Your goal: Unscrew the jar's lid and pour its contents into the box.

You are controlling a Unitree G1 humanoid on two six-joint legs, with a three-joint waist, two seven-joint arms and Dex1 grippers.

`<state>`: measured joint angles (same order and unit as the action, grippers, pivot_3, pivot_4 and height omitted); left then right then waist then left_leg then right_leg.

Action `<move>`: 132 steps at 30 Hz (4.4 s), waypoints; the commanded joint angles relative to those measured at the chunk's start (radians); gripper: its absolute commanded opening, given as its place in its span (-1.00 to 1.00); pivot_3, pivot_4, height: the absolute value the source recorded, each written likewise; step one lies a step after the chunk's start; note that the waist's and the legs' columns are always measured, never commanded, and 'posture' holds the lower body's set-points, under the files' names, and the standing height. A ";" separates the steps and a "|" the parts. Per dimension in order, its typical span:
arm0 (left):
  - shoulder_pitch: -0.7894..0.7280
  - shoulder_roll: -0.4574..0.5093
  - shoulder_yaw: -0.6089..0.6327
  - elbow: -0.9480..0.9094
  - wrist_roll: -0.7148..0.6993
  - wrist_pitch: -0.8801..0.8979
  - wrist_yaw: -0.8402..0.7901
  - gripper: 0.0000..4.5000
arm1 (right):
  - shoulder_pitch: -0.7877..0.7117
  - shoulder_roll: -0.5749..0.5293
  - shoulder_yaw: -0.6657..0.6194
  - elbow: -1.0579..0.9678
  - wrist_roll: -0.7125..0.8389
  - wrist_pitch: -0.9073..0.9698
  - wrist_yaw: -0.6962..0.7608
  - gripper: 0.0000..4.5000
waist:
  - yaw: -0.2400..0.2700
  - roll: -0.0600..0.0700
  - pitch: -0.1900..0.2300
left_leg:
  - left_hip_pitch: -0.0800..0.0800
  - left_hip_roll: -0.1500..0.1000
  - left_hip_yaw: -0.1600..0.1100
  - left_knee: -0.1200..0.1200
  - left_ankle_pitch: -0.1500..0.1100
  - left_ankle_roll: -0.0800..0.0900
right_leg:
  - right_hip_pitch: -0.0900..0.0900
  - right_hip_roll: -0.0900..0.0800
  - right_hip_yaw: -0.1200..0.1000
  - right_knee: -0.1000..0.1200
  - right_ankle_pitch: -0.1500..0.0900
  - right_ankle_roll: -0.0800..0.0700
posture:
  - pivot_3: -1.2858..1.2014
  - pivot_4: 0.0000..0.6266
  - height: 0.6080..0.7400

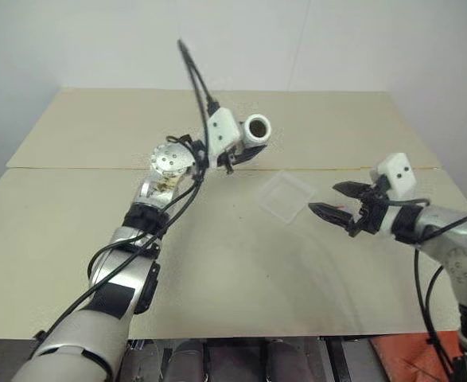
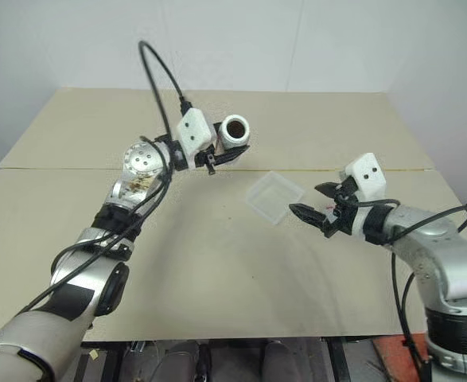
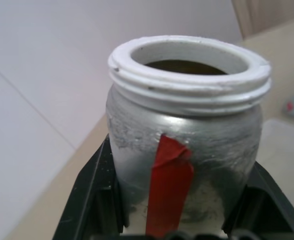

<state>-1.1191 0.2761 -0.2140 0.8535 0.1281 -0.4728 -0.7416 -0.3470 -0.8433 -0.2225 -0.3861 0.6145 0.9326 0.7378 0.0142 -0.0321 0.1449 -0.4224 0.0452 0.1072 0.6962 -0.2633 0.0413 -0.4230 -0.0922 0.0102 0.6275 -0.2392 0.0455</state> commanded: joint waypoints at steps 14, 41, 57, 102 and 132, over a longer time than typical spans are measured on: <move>-0.379 -0.121 -0.886 0.394 1.208 0.069 1.353 -0.14 | -0.113 -0.092 -0.050 -0.005 0.086 0.111 0.019 0.97 | 0.027 -0.002 0.001 | -0.005 -0.001 0.001 0.002 -0.001 0.001 | -0.004 -0.001 0.001 0.000 0.001 0.003 | 0.03 -0.52 1.00; -0.255 -0.026 -0.365 0.417 0.583 -0.200 0.937 -0.14 | -0.151 -0.016 -0.045 -0.022 0.155 0.094 -0.076 0.97 | 0.023 -0.001 0.001 | -0.005 0.000 0.002 0.005 0.003 -0.005 | -0.004 -0.002 0.000 0.004 0.001 0.003 | 0.03 -0.52 1.00; 0.130 -0.031 0.234 -0.164 -0.264 0.539 0.036 -0.14 | -0.195 -0.003 0.065 0.011 0.064 -0.043 0.014 0.97 | -0.003 -0.001 0.001 | -0.005 0.001 0.000 0.009 0.003 -0.006 | -0.002 -0.001 -0.001 0.004 0.001 0.003 | 0.03 -0.52 1.00; 0.722 0.476 0.255 -0.907 -0.541 0.718 -0.472 0.99 | -0.176 0.040 0.096 -0.031 0.046 -0.065 0.054 1.00 | -0.002 0.000 0.000 | 0.000 0.003 0.001 0.006 -0.001 0.001 | 0.001 -0.001 0.000 0.004 0.002 0.002 | 0.03 -0.52 1.00; 0.528 0.627 0.358 -0.680 -0.701 0.722 -0.862 0.99 | -0.050 -0.071 0.009 -0.074 0.035 -0.204 0.169 1.00 | -0.004 0.000 0.000 | 0.000 0.003 0.003 0.006 -0.001 0.001 | 0.000 0.000 0.001 0.003 0.001 0.002 | 0.03 -0.52 1.00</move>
<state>-0.5843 0.8925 0.1208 0.2048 -0.5533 0.2458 -1.5958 -0.4020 -0.9136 -0.1748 -0.4242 0.6489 0.7613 0.9154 0.0106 -0.0318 0.1448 -0.4226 0.0482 0.1103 0.7021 -0.2639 0.0421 -0.4233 -0.0919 0.0108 0.6309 -0.2378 0.0472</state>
